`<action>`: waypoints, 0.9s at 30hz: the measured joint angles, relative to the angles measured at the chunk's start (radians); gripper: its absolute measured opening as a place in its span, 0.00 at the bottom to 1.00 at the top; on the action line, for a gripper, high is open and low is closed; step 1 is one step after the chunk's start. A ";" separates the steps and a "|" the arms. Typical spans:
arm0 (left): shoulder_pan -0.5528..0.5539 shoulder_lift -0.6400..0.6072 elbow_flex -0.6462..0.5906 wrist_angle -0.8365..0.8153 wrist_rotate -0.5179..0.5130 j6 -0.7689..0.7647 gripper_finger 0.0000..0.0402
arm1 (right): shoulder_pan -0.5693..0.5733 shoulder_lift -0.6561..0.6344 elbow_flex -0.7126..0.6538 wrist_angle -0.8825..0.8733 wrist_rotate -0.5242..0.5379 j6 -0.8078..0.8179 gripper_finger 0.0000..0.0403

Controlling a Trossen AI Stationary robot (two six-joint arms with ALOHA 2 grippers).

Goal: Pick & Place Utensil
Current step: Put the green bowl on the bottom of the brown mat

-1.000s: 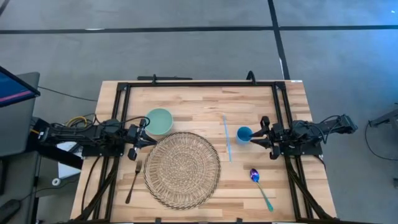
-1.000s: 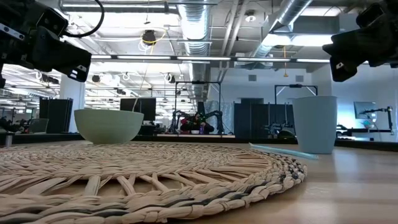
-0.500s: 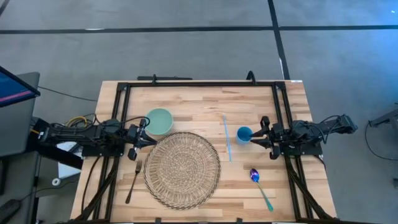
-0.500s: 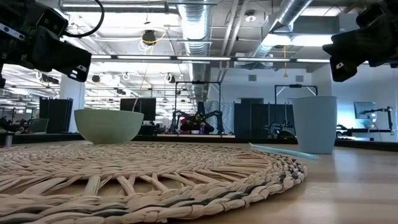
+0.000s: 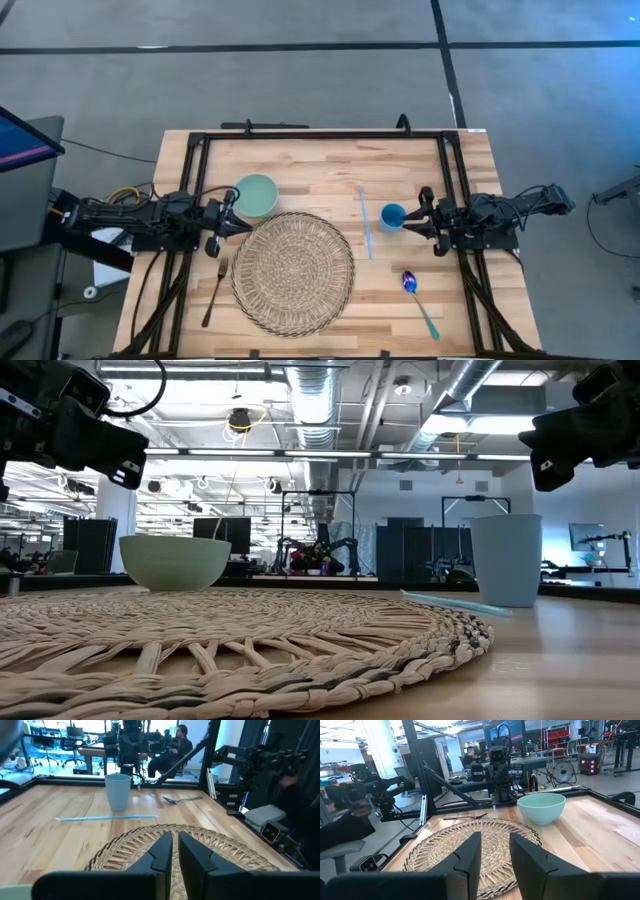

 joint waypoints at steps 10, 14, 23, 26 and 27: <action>0.000 0.022 0.000 0.081 -0.136 -0.022 0.10 | -0.002 0.000 0.000 0.000 0.000 -0.011 0.24; 0.000 0.087 0.002 0.086 -0.207 -0.021 0.17 | -0.002 0.000 0.000 0.001 0.001 -0.036 0.24; 0.000 0.376 0.160 0.085 -0.263 0.017 0.34 | -0.001 0.000 0.000 0.116 0.001 -0.237 0.24; 0.000 0.490 0.231 0.051 -0.278 0.051 0.37 | -0.002 0.000 0.000 0.174 0.001 -0.240 0.24; 0.000 0.526 0.253 0.042 -0.289 0.060 0.37 | -0.002 0.000 0.000 0.199 0.003 -0.264 0.24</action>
